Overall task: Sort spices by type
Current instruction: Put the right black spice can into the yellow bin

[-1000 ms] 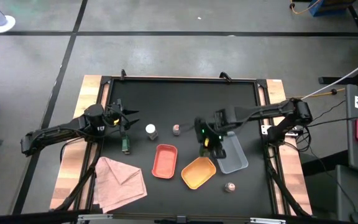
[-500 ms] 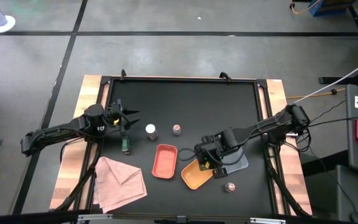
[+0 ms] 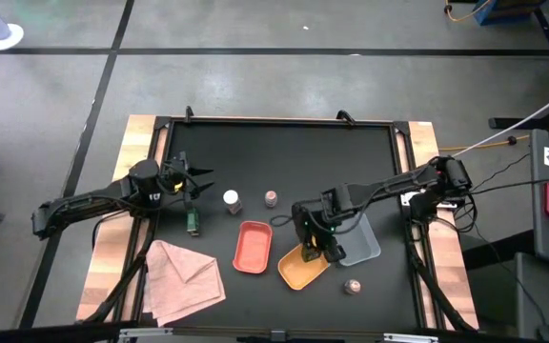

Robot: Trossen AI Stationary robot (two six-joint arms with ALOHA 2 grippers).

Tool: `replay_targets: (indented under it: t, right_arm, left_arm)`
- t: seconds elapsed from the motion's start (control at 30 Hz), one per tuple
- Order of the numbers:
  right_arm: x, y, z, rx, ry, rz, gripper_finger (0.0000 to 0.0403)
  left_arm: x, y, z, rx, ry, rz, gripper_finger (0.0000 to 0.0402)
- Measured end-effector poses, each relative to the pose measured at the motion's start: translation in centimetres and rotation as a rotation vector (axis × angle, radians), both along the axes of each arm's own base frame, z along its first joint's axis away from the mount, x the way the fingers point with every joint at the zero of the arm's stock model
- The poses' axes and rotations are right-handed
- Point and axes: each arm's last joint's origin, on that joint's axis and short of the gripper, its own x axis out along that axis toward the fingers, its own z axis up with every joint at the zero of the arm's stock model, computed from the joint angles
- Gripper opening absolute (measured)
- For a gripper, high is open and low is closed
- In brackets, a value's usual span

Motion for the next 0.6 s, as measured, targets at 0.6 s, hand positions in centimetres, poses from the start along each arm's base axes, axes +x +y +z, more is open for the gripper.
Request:
replay_targets:
  t: [0.6]
  right_arm:
    - [0.2, -1.5, -1.1, -0.03, -0.06, 0.137, 0.0135]
  left_arm:
    - [0.0, 0.0, 0.0, 0.0, 0.001, 0.0, 0.0196]
